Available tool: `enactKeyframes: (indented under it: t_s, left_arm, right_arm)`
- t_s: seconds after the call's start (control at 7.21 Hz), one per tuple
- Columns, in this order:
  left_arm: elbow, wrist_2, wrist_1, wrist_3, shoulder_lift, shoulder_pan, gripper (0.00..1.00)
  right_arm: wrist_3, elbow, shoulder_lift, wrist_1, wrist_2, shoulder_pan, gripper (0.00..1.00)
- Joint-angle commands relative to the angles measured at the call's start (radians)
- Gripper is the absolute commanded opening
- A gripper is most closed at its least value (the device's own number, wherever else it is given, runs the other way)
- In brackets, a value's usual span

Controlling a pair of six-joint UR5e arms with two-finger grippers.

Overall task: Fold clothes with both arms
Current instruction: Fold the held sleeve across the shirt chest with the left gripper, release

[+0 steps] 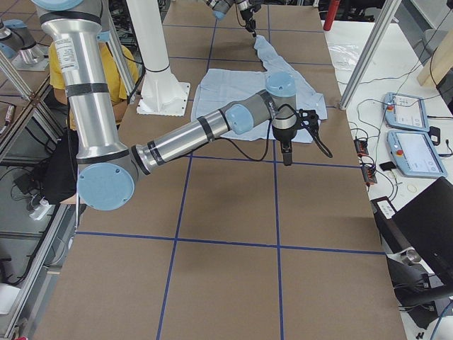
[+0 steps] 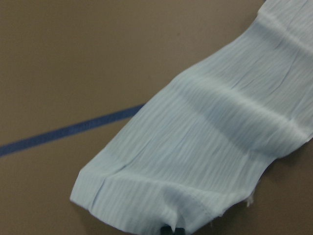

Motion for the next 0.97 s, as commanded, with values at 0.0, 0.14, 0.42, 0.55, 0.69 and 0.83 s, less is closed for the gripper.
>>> enactKeyframes:
  t_s: [0.0,0.14,0.42,0.55,0.69,0.83]
  left_arm:
    - [-0.05,-0.062,0.06,-0.114,-0.15,-0.018,0.0]
    - [-0.047,-0.068,0.155,-0.165,-0.256,-0.018,0.0]
    - [-0.046,-0.059,0.375,-0.27,-0.483,0.015,0.0]
    - [-0.044,-0.017,0.448,-0.291,-0.565,0.094,0.0]
    - [-0.035,0.108,0.53,-0.305,-0.663,0.214,0.0]
    - [-0.036,0.158,0.598,-0.361,-0.727,0.262,0.0]
  right_arm:
    - [0.004,-0.001,-0.002,0.004,0.0,0.0,1.0]
    - [0.005,-0.001,-0.002,0.004,0.0,0.0,1.0]
    - [0.008,-0.004,-0.002,0.003,0.0,0.0,1.0]
    - [0.011,-0.005,-0.002,0.003,-0.002,0.0,1.0]
    - [0.011,-0.008,-0.002,0.003,-0.002,0.0,1.0]
    - [0.013,-0.008,-0.001,0.003,-0.002,0.0,1.0]
